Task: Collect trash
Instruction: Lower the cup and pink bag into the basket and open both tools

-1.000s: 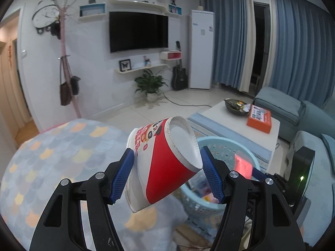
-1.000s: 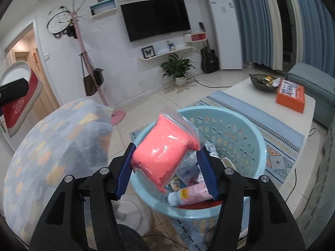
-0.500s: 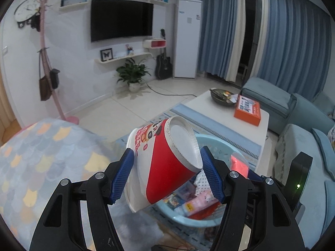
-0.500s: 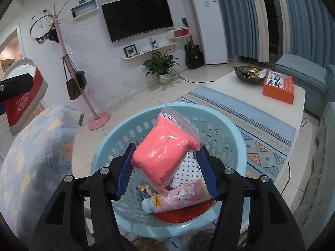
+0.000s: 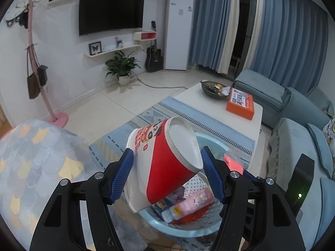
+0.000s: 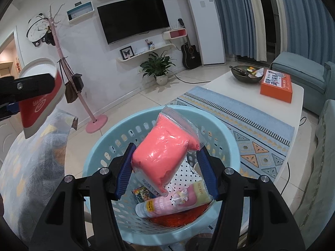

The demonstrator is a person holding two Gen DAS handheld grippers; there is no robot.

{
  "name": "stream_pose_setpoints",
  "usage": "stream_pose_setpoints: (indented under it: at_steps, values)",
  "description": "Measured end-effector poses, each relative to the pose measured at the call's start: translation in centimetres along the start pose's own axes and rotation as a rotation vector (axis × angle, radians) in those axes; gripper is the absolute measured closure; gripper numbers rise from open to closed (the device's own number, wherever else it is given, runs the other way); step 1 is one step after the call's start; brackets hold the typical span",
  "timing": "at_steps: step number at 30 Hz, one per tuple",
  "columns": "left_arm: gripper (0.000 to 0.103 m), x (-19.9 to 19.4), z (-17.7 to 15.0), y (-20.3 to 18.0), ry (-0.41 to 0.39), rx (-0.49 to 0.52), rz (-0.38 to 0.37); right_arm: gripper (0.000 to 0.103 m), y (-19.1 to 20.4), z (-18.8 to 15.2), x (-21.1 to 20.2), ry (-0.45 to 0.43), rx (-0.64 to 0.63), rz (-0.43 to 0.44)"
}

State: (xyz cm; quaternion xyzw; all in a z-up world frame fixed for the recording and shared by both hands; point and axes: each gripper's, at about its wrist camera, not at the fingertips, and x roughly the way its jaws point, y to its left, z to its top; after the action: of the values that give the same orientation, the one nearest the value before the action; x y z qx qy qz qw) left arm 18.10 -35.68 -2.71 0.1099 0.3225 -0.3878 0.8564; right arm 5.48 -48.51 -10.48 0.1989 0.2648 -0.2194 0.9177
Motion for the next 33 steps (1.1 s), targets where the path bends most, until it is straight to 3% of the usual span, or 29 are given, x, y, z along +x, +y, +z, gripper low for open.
stream_pose_setpoints:
  at_steps: [19,29,33]
  values:
    - [0.034,1.6,0.2,1.0,0.054,-0.023,0.029,0.044,0.3,0.0,0.9,0.019,0.013,-0.019]
    - [0.031,0.2,0.1,1.6,0.029,-0.028,0.049,0.042,0.8,0.0,0.6,0.019,0.006,-0.015]
    - [0.031,-0.7,0.1,1.6,0.017,-0.023,0.064,0.036,1.1,0.2,0.1,0.012,0.008,-0.009]
